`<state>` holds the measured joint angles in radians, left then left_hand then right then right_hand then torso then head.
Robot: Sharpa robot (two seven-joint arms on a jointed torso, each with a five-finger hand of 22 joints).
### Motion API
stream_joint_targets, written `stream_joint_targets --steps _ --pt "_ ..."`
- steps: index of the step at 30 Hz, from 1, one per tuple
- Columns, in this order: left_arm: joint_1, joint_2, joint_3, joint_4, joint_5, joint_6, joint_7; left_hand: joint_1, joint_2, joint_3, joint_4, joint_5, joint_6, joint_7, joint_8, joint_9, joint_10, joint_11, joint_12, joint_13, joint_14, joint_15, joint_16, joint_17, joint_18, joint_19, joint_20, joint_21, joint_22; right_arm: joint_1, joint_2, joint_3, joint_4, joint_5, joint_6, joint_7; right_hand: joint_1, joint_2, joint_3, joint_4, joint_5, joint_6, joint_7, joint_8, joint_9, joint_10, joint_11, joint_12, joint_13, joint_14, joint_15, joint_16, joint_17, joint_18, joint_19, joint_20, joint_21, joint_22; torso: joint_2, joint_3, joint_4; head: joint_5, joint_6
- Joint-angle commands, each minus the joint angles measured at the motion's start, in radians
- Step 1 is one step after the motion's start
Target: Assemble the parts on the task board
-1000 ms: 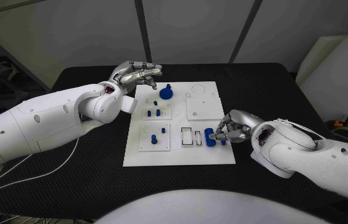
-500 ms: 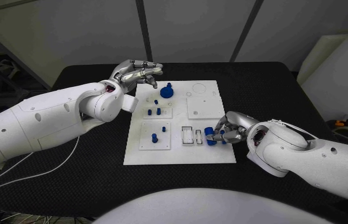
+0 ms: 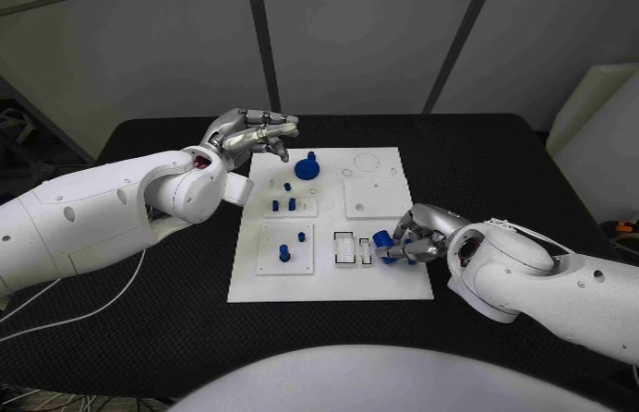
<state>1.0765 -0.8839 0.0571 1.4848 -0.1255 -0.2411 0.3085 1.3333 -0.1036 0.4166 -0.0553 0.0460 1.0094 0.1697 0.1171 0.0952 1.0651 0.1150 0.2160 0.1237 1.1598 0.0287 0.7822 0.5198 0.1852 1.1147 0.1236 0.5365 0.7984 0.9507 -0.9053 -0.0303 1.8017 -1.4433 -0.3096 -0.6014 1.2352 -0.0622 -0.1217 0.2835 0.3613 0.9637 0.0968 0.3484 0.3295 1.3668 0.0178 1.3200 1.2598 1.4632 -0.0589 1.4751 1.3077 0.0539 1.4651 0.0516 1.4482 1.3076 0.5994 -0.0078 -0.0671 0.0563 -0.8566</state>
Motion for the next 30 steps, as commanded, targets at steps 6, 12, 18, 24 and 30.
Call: stream_joint_targets --steps 6,12,18,24,30 --pt "0.001 -0.003 0.001 0.004 -0.005 0.009 0.012 -0.011 0.002 -0.008 0.004 0.002 -0.002 0.006 0.004 -0.002 -0.008 -0.002 0.004 -0.002 -0.006 0.004 -0.003 -0.003 -0.005 -0.003 0.003 -0.007 -0.002 -0.012 -0.002 -0.008 0.001 -0.016 -0.039 -0.027 0.039 0.021 -0.013 -0.003 0.068 0.007 -0.008 0.021 0.02 0.032 -0.007 0.026 0.036 0.074 0.001 0.009 0.089 -0.014 0.026 -0.002 0.014 0.09 -0.001 0.0003 -0.0018 0.005 0.002" --pt "0.001 -0.004 0.001 0.004 -0.005 0.009 0.013 -0.011 0.002 -0.008 0.004 0.002 -0.002 0.006 0.004 -0.002 -0.008 -0.002 0.004 -0.002 -0.006 0.004 -0.003 -0.003 -0.005 -0.003 0.003 -0.007 -0.002 -0.012 -0.016 -0.008 0.032 -0.009 -0.115 -0.019 0.053 0.032 -0.018 -0.002 0.113 0.012 -0.013 0.029 0.032 0.046 -0.012 0.038 0.057 0.076 -0.004 0.013 0.097 -0.016 0.031 -0.006 0.021 0.101 -0.001 0.0003 -0.0006 0.004 0.007" --pt "0.001 0.0 0.001 0.001 -0.005 0.01 0.012 -0.011 0.003 -0.009 0.004 0.002 -0.002 0.006 0.004 -0.002 -0.008 -0.002 0.005 -0.002 -0.006 0.004 -0.003 -0.003 -0.005 -0.003 0.003 -0.008 -0.003 -0.012 -0.028 -0.007 0.075 0.015 -0.226 0.002 0.053 0.038 -0.022 0.001 0.13 0.013 -0.014 0.031 0.037 0.051 -0.013 0.043 0.066 0.077 -0.004 0.016 0.102 -0.018 0.034 -0.007 0.025 0.108 -0.002 -0.0011 0.0035 0.001 0.011" --pt "0.001 0.0 0.001 0.0 -0.005 0.009 0.013 -0.01 0.003 -0.008 0.004 0.002 -0.002 0.006 0.004 -0.002 -0.008 -0.002 0.005 -0.002 -0.006 0.004 -0.003 -0.003 -0.005 -0.003 0.003 -0.008 -0.003 -0.012 -0.03 -0.007 0.099 0.021 -0.277 0.02 0.055 0.044 -0.024 0.003 0.151 0.016 -0.017 0.034 0.042 0.051 -0.015 0.042 0.068 0.076 -0.006 0.015 0.1 -0.018 0.034 -0.008 0.026 0.108 -0.003 -0.0016 0.0059 0.002 0.013" --pt "0.0 0.002 0.001 -0.002 -0.005 0.01 0.013 -0.01 0.003 -0.008 0.004 0.002 -0.002 0.006 0.004 -0.002 -0.008 -0.002 0.005 -0.002 -0.006 0.004 -0.003 -0.003 -0.005 -0.003 0.003 -0.008 -0.003 -0.012 -0.015 -0.006 0.104 0.038 -0.273 0.028 0.053 0.046 -0.025 0.004 0.153 0.017 -0.017 0.035 0.043 0.052 -0.015 0.042 0.069 0.077 -0.006 0.015 0.102 -0.018 0.035 -0.008 0.026 0.109 -0.001 -0.0013 0.0041 0.004 0.014"
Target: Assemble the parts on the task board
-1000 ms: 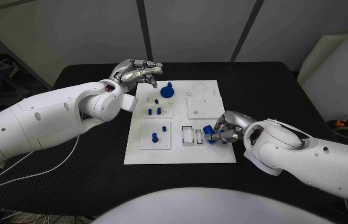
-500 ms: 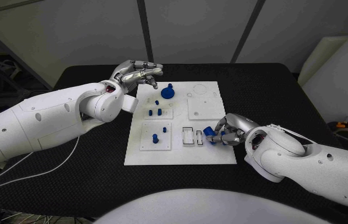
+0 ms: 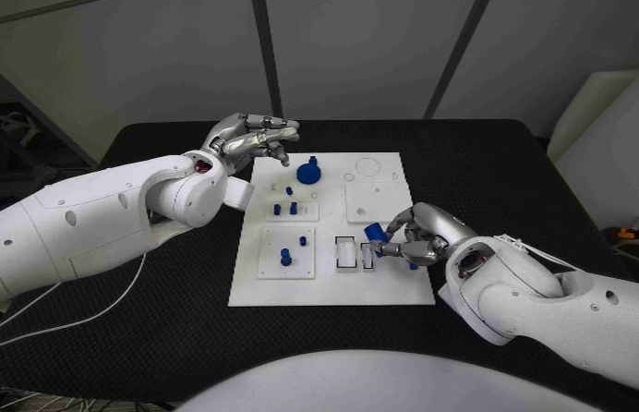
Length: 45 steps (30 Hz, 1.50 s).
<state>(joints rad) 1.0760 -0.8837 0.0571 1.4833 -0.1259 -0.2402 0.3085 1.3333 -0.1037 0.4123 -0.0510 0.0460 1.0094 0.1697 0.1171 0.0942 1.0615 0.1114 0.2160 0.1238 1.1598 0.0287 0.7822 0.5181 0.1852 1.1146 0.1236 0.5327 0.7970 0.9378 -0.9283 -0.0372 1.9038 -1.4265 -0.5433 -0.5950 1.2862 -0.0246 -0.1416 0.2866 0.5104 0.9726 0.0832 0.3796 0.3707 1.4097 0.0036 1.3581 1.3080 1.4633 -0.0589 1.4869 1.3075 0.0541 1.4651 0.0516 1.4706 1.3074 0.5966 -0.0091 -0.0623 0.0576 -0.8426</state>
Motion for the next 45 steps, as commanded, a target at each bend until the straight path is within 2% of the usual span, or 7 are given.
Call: stream_joint_targets --steps 1,6,16,32,34,41,45 --pt "0.001 0.002 0.001 0.0 -0.005 0.009 0.013 -0.01 0.003 -0.004 -0.001 0.002 -0.002 0.006 0.004 -0.001 -0.005 0.001 0.005 -0.002 -0.006 0.004 -0.003 -0.002 -0.005 -0.003 0.003 -0.004 -0.002 0.001 0.014 0.001 -0.001 0.027 -0.031 0.022 -0.001 0.009 -0.008 0.002 0.004 0.008 -0.003 0.004 0.003 0.008 -0.001 0.002 0.019 0.077 -0.006 0.004 0.102 -0.018 0.035 -0.008 0.004 0.109 0.002 0.0 -0.0011 0.003 0.0" --pt "0.0 0.005 0.001 -0.001 -0.005 0.009 0.014 -0.01 0.003 -0.004 -0.001 0.002 -0.002 0.006 0.004 -0.001 -0.005 0.001 0.005 -0.002 -0.006 0.004 -0.003 -0.002 -0.005 -0.003 0.003 -0.004 -0.002 0.002 0.043 0.001 -0.02 0.051 0.017 0.023 -0.012 0.012 -0.013 0.004 0.004 0.008 -0.003 0.004 0.005 0.007 -0.001 0.001 0.019 0.077 -0.006 0.004 0.102 -0.018 0.035 -0.009 0.004 0.11 0.002 -0.001 0.002 0.003 -0.002" --pt "0.0 0.006 0.001 -0.001 -0.005 0.009 0.013 -0.01 0.003 -0.004 -0.001 0.002 -0.002 0.006 0.004 -0.001 -0.005 0.001 0.005 -0.002 -0.006 0.004 -0.003 -0.002 -0.005 -0.003 0.003 -0.004 -0.002 0.002 0.102 0.001 -0.053 0.08 0.114 0.018 -0.036 0.032 -0.027 0.004 -0.018 0.027 -0.011 0.013 0.015 0.014 -0.007 0.003 0.028 0.077 -0.011 0.004 0.103 -0.019 0.035 -0.012 0.006 0.113 0.002 0.0002 -0.0007 0.008 -0.005" --pt "0.0 0.003 0.001 0.002 -0.005 0.009 0.013 -0.008 0.004 -0.004 -0.002 0.002 -0.001 0.005 0.005 -0.001 -0.005 0.001 0.007 -0.002 -0.007 0.003 -0.003 -0.003 -0.004 -0.002 0.003 -0.005 -0.003 0.002 0.134 0.001 -0.079 0.078 0.105 0.002 -0.067 0.045 -0.046 0.004 -0.034 0.04 -0.018 0.02 0.026 0.016 -0.013 0.0 0.031 0.076 -0.016 0.003 0.102 -0.019 0.035 -0.016 0.006 0.113 0.002 0.0003 -0.0009 0.017 -0.011" --pt "0.0 0.003 0.001 0.002 -0.005 0.01 0.012 -0.008 0.004 -0.004 -0.002 0.002 -0.001 0.005 0.005 -0.001 -0.005 0.001 0.007 -0.002 -0.007 0.003 -0.003 -0.003 -0.004 -0.002 0.003 -0.005 -0.003 0.002 0.137 0.001 -0.081 0.077 0.105 0.003 -0.076 0.046 -0.053 0.004 -0.052 0.041 -0.019 0.022 0.03 0.017 -0.014 -0.001 0.032 0.076 -0.017 0.003 0.102 -0.019 0.035 -0.017 0.006 0.113 0.002 0.0006 -0.0014 0.018 -0.012" --pt "0.0 0.002 0.001 0.002 -0.005 0.01 0.011 -0.008 0.004 -0.004 -0.002 0.002 -0.001 0.005 0.005 -0.001 -0.005 0.001 0.007 -0.002 -0.007 0.003 -0.003 -0.003 -0.004 -0.002 0.003 -0.005 -0.003 0.002 0.147 0.001 -0.09 0.075 0.105 0.003 -0.116 0.049 -0.091 0.004 -0.172 0.036 -0.02 0.024 0.044 0.013 -0.014 -0.013 0.029 0.076 -0.017 0.001 0.1 -0.018 0.034 -0.019 0.004 0.112 0.002 0.0004 -0.0023 0.019 -0.014" --pt "0.0 0.001 0.001 0.003 -0.005 0.014 0.012 -0.008 0.004 -0.004 -0.002 0.002 -0.001 0.005 0.005 -0.001 -0.005 0.001 0.007 -0.002 -0.007 0.003 -0.003 -0.003 -0.004 -0.002 0.003 -0.005 -0.003 0.002 0.147 0.001 -0.092 0.075 0.105 -0.001 -0.164 0.055 -0.119 0.005 -0.298 0.03 -0.018 0.025 0.052 0.006 -0.012 -0.027 0.022 0.075 -0.016 -0.002 0.096 -0.017 0.031 -0.018 0.001 0.108 0.001 0.0006 -0.002 0.02 -0.015"
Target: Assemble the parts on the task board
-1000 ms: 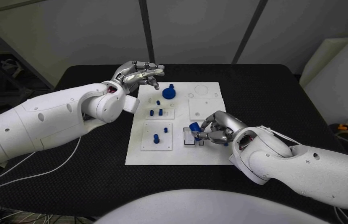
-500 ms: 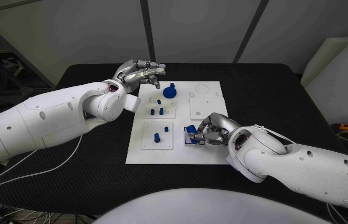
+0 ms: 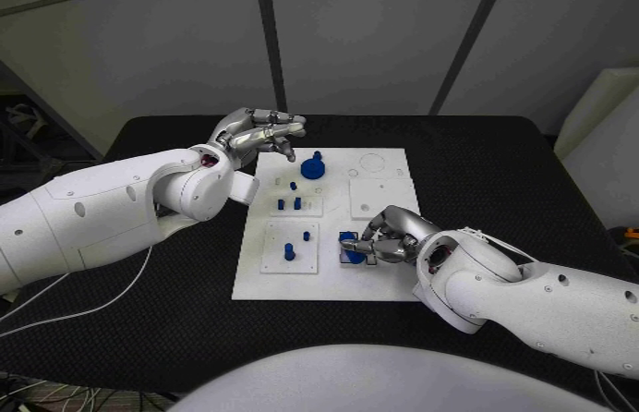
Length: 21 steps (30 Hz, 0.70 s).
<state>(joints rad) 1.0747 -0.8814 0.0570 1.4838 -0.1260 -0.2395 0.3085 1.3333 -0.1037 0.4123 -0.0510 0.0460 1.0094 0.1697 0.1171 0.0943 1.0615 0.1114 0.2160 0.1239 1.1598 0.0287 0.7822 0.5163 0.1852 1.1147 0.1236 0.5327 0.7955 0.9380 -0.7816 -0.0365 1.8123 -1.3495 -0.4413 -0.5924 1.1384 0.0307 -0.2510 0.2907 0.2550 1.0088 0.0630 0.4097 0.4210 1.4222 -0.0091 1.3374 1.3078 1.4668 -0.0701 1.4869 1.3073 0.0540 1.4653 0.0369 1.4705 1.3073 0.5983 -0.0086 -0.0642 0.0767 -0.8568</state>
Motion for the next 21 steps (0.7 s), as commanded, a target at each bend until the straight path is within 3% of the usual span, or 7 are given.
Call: stream_joint_targets --steps 1,5,10,16,21 --pt "0.001 -0.002 0.001 0.003 -0.004 0.014 0.012 -0.008 0.004 -0.004 -0.002 0.002 -0.001 0.005 0.005 -0.001 -0.005 0.001 0.007 -0.002 -0.007 0.003 -0.003 -0.001 -0.004 -0.002 0.003 -0.005 -0.001 0.002 0.0 0.001 0.0 -0.002 0.001 -0.005 -0.026 0.001 -0.015 0.002 -0.06 -0.008 0.002 -0.005 0.004 -0.008 0.001 -0.01 0.02 0.071 -0.005 -0.003 0.095 -0.017 0.031 -0.003 0.0 0.108 0.0 0.0002 -0.0002 0.002 -0.001" --pt "0.001 -0.004 0.001 0.003 -0.004 0.017 0.012 -0.008 0.004 -0.004 -0.002 0.002 -0.001 0.005 0.005 -0.001 -0.005 0.001 0.007 -0.002 -0.007 0.003 -0.003 -0.001 -0.004 -0.002 0.003 -0.005 -0.001 0.002 -0.002 0.001 -0.001 -0.003 -0.007 -0.008 -0.058 -0.003 -0.026 0.002 -0.114 -0.011 0.003 -0.004 0.01 -0.013 0.001 -0.019 0.015 0.071 -0.004 -0.004 0.094 -0.016 0.029 -0.002 -0.002 0.105 0.0 0.0002 -0.0006 0.003 -0.002" --pt "0.001 -0.005 0.001 0.004 -0.004 0.019 0.013 -0.009 0.003 -0.005 -0.002 0.002 -0.002 0.005 0.005 -0.002 -0.006 0.001 0.007 -0.002 -0.008 0.003 -0.003 -0.002 -0.004 -0.002 0.003 -0.006 -0.002 0.002 -0.008 0.001 0.004 -0.012 -0.016 -0.001 -0.061 -0.003 -0.025 0.001 -0.121 -0.013 0.004 -0.004 0.013 -0.017 0.002 -0.027 0.009 0.07 -0.004 -0.005 0.093 -0.016 0.029 -0.001 -0.003 0.104 0.0 0.0005 -0.0011 0.003 -0.001" --pt "0.001 -0.008 0.001 0.004 -0.004 0.02 0.013 -0.009 0.003 -0.005 -0.002 0.002 -0.002 0.005 0.005 -0.002 -0.006 0.001 0.007 -0.002 -0.008 0.003 -0.003 -0.002 -0.004 -0.002 0.003 -0.006 -0.002 0.002 -0.025 0.0 0.024 -0.017 -0.02 0.026 0.024 0.007 -0.008 -0.015 -0.028 -0.013 0.002 0.001 0.025 -0.013 0.0 -0.027 0.017 0.071 -0.004 -0.005 0.095 -0.017 0.03 -0.002 -0.002 0.106 0.0 0.001 -0.0019 0.003 -0.002" --pt "0.001 -0.009 0.001 0.004 -0.004 0.02 0.013 -0.009 0.003 -0.005 -0.002 0.002 -0.002 0.005 0.005 -0.002 -0.006 0.001 0.007 -0.002 -0.008 0.003 -0.003 -0.002 -0.004 -0.002 0.003 -0.006 -0.002 0.002 -0.038 0.0 0.039 -0.035 -0.018 0.039 0.107 -0.006 0.001 -0.055 -0.011 -0.011 0.0 0.007 0.033 -0.01 -0.002 -0.026 0.022 0.071 -0.006 -0.005 0.096 -0.017 0.03 -0.003 -0.002 0.108 0.0 0.0007 -0.0016 0.002 -0.002"
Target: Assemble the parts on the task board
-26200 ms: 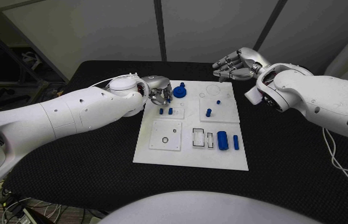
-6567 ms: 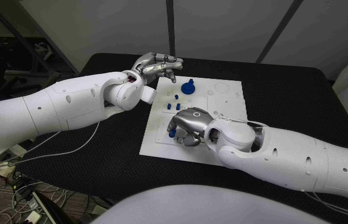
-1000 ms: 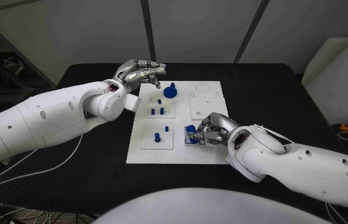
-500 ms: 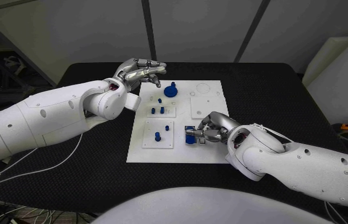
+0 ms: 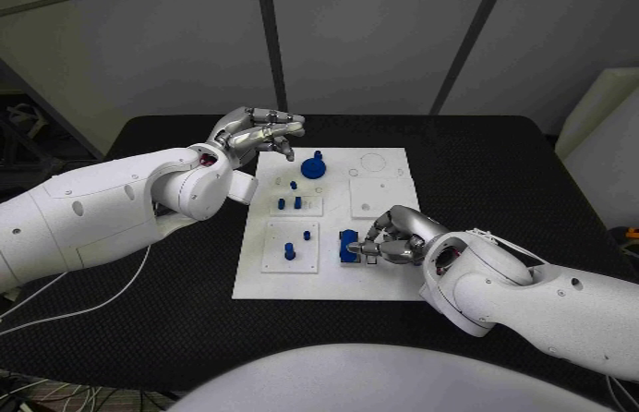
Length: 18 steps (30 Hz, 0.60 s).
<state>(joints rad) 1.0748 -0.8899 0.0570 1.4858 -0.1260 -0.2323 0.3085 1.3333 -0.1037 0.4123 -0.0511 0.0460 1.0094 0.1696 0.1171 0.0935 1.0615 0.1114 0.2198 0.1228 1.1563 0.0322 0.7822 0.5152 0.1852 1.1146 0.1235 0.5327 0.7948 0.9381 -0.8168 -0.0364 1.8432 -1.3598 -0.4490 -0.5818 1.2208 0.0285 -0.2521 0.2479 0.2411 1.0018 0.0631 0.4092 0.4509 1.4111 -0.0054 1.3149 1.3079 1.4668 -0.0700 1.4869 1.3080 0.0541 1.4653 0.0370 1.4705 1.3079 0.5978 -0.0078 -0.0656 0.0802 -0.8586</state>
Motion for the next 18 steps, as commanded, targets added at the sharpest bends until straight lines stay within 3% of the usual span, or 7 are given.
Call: stream_joint_targets --steps 1,5,14,18 --pt "0.001 0.0 0.001 0.002 -0.004 0.013 0.013 -0.009 0.003 -0.005 -0.002 0.002 -0.002 0.006 0.005 -0.001 -0.006 0.001 0.003 -0.001 -0.004 0.0 -0.003 -0.001 -0.004 -0.002 0.003 -0.006 -0.001 0.001 -0.004 0.0 0.01 -0.027 -0.01 0.029 0.037 -0.006 0.003 -0.019 0.002 -0.002 -0.001 0.009 0.005 0.002 -0.006 -0.003 0.023 0.071 -0.007 -0.005 0.095 -0.017 0.031 -0.004 -0.002 0.108 0.0 -0.0003 -0.0005 -0.001 0.0" --pt "0.001 0.0 0.001 0.002 -0.004 0.014 0.013 -0.009 0.003 -0.005 -0.002 0.002 -0.002 0.006 0.005 -0.001 -0.006 0.001 0.003 -0.001 -0.004 0.0 -0.003 -0.001 -0.004 -0.002 0.003 -0.006 -0.001 0.001 -0.006 0.0 0.013 -0.036 -0.007 0.032 0.07 -0.009 0.006 -0.039 0.001 0.001 -0.002 0.015 0.011 0.003 -0.007 -0.003 0.026 0.071 -0.008 -0.005 0.096 -0.017 0.031 -0.005 -0.001 0.109 0.0 -0.0007 0.0012 -0.003 -0.001" --pt "0.001 0.0 0.001 0.002 -0.004 0.014 0.013 -0.009 0.003 -0.005 -0.002 0.002 -0.002 0.006 0.005 -0.001 -0.006 0.001 0.003 -0.001 -0.004 0.0 -0.003 -0.001 -0.004 -0.002 0.003 -0.006 -0.001 0.001 0.001 0.0 0.002 -0.043 0.002 0.025 0.076 -0.006 0.007 -0.041 0.002 0.003 -0.003 0.018 0.013 0.004 -0.008 -0.002 0.027 0.072 -0.009 -0.005 0.096 -0.018 0.032 -0.005 0.0 0.11 0.002 -0.0012 0.0023 -0.001 -0.004" --pt "0.001 0.001 0.001 0.002 -0.004 0.015 0.013 -0.009 0.003 -0.005 -0.002 0.002 -0.002 0.006 0.005 -0.001 -0.006 0.001 0.003 -0.001 -0.004 0.0 -0.003 -0.001 -0.004 -0.002 0.003 -0.006 -0.001 0.001 0.005 0.0 -0.007 -0.05 -0.001 0.012 0.087 0.008 0.013 -0.044 0.008 0.006 -0.006 0.023 0.016 0.005 -0.01 -0.002 0.028 0.072 -0.01 -0.005 0.096 -0.017 0.032 -0.006 -0.001 0.11 0.002 -0.001 0.0018 -0.001 -0.006"
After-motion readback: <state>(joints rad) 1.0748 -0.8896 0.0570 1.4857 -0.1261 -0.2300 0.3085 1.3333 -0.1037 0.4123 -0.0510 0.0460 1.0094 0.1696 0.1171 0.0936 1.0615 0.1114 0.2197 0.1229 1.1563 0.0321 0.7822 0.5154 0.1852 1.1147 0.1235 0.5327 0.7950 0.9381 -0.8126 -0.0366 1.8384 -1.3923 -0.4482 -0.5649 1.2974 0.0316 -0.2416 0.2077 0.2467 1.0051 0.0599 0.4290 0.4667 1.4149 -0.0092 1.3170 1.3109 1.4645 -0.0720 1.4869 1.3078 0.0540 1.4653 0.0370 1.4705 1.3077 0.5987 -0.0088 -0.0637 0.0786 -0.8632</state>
